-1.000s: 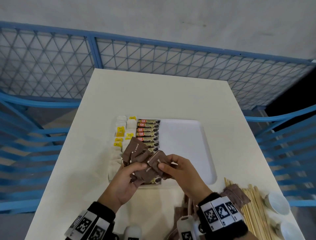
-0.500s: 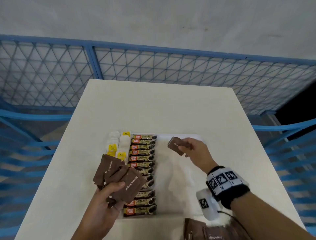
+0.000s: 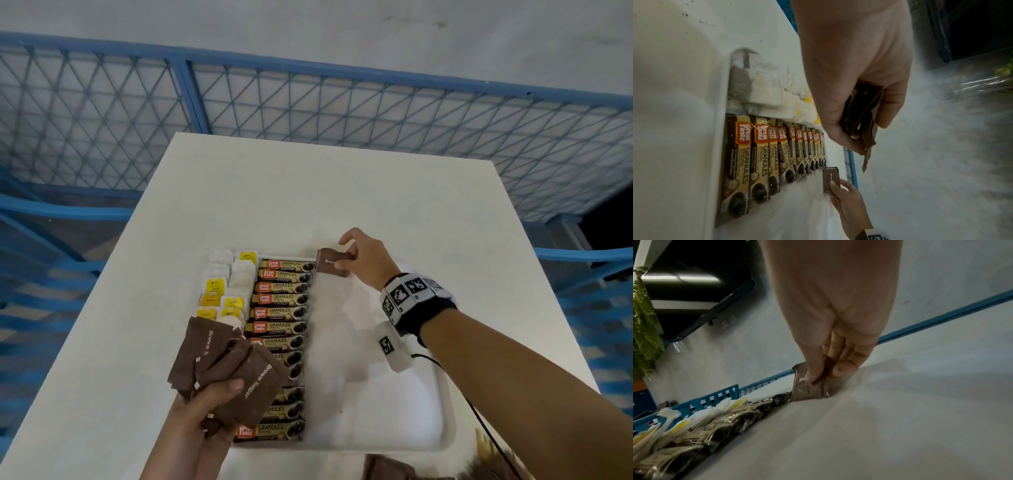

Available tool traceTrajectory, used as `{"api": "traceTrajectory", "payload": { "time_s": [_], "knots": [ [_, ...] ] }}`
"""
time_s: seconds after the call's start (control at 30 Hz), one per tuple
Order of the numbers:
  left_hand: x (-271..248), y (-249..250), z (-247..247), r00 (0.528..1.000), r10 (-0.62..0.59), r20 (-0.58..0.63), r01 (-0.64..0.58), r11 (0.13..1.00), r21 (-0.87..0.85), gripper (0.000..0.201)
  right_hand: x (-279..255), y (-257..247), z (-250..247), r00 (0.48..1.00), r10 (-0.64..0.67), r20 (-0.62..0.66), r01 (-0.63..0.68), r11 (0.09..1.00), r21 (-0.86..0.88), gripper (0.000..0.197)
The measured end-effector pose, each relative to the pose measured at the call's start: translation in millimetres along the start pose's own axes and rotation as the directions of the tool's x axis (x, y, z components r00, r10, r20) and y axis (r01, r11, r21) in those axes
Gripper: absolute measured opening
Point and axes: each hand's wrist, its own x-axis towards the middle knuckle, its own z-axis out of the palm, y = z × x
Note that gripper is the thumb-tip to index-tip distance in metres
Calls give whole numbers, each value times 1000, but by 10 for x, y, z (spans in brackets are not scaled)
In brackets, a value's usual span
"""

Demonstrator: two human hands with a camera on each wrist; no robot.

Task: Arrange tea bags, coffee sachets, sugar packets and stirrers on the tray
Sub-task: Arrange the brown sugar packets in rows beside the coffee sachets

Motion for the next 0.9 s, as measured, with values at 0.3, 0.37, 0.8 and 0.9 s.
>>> {"api": "traceTrajectory", "payload": {
  "time_s": [0.3, 0.37, 0.8, 0.9],
  "knots": [
    [-23, -54, 20, 1000, -6, -22, 5, 999, -52, 43, 106, -45, 103, 999, -36, -38, 34, 998, -45, 45],
    [-26, -61, 1, 1000, -10, -18, 9, 999, -53, 41, 112, -30, 120, 999, -34, -41, 31, 997, -73, 45],
    [14, -91, -1, 998, -13, 60, 13, 1000, 1, 43, -303, -315, 65, 969, -86, -232, 88, 996, -2, 21],
    [46, -80, 60, 998, 9, 69, -9, 1000, -1, 32, -605, -534, 22, 997, -75, 15, 72, 990, 119, 22]
  ]
}}
